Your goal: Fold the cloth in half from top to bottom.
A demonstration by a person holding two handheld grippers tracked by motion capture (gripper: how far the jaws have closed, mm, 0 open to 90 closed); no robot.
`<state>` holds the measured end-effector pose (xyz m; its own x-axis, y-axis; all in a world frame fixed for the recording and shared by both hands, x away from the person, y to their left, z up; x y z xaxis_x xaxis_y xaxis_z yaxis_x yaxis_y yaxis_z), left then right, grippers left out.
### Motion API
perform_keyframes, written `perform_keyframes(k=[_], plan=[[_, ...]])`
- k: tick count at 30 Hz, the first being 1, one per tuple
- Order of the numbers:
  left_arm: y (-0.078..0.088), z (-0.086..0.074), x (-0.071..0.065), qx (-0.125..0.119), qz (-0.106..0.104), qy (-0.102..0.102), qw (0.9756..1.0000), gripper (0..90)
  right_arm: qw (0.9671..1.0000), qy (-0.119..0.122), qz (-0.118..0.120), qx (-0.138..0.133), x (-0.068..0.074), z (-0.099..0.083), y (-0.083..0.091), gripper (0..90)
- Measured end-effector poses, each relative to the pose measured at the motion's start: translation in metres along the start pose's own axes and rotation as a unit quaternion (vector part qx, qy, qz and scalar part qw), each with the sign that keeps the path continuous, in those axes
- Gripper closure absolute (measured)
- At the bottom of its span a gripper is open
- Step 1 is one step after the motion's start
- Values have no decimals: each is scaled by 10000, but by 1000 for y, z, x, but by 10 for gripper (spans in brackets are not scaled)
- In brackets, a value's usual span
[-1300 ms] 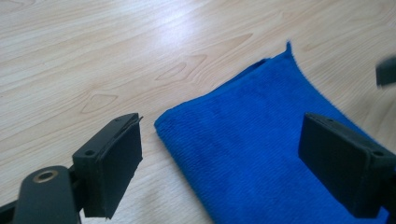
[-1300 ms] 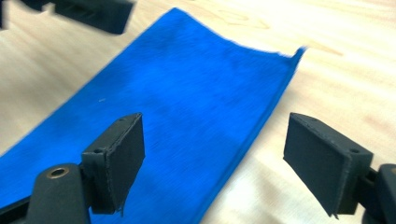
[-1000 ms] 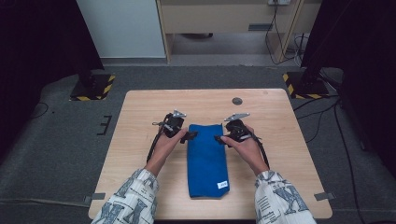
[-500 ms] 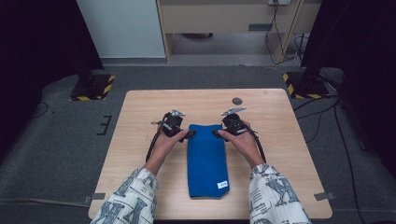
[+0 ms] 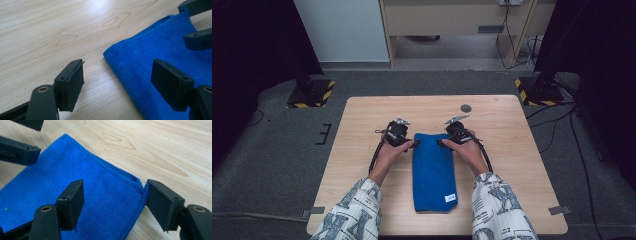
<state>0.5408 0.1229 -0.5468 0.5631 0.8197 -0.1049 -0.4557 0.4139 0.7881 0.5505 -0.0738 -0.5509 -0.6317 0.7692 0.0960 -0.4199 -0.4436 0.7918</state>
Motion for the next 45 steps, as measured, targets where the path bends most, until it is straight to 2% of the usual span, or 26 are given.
perform_keyframes(k=[6,9,16,18,19,20,21,22,23,26,29,31,34,36,41,43,45], plan=[[-1,1,1,-59,54,-18,10000,347,9998,1,-132,114,-1,-2,-5,332],[-4,2,0,-85,107,-80,9999,388,9994,-122,-277,146,-5,-1,-8,350],[-12,3,-2,62,121,-84,9999,385,9992,-202,-307,182,-9,3,-16,361],[-15,4,-3,100,133,-106,9998,388,9992,-156,-323,158,-9,5,-17,386],[-18,4,-4,179,166,-128,9996,401,9993,-141,-286,177,-7,6,-17,466],[-19,4,-4,204,157,-112,9996,412,9994,-132,-272,174,-6,6,-17,505],[-19,4,-4,204,157,-112,9996,436,9994,-132,-272,174,-6,6,-17,505],[-20,4,-5,224,133,-117,9996,436,9995,-102,-252,174,-5,6,-17,552],[-22,5,-8,179,122,-152,9996,494,9995,-90,-256,140,-4,6,-17,614],[-22,6,-11,179,99,-199,9996,583,9995,-113,-265,85,-4,4,-15,728],[-23,6,-12,175,99,-237,9995,662,9996,-135,-256,68,-3,1,-11,829],[-23,7,-13,163,78,-218,9996,700,9996,-133,-233,94,-3,-1,-8,854],[-24,7,-15,164,46,-207,9996,757,9996,-63,-243,125,-2,-3,-4,861],[-23,9,-17,156,37,-237,9996,797,9998,-24,-210,49,-1,-3,4,865],[-14,17,-26,-59,15,-219,9997,819,9997,-29,-196,-108,1,-3,19,865],[-11,18,-27,-70,13,-230,9997,822,9997,-31,-205,-136,1,-2,21,865],[-6,21,-28,-164,-39,-165,9997,835,9995,-56,-198,-257,0,0,31,865]])
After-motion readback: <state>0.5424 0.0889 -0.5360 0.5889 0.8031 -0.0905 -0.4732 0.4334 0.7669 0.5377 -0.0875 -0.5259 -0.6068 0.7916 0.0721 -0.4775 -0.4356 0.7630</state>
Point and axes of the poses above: each handheld gripper's, and its own axes: y roughly backward along the jaws, z roughly out of its top, x roughly to its left, the point moved 5 cm from there along -y, roughly forward along the jaws, and after that the axes turned 6 degrees about x, right-handed, at the moved point
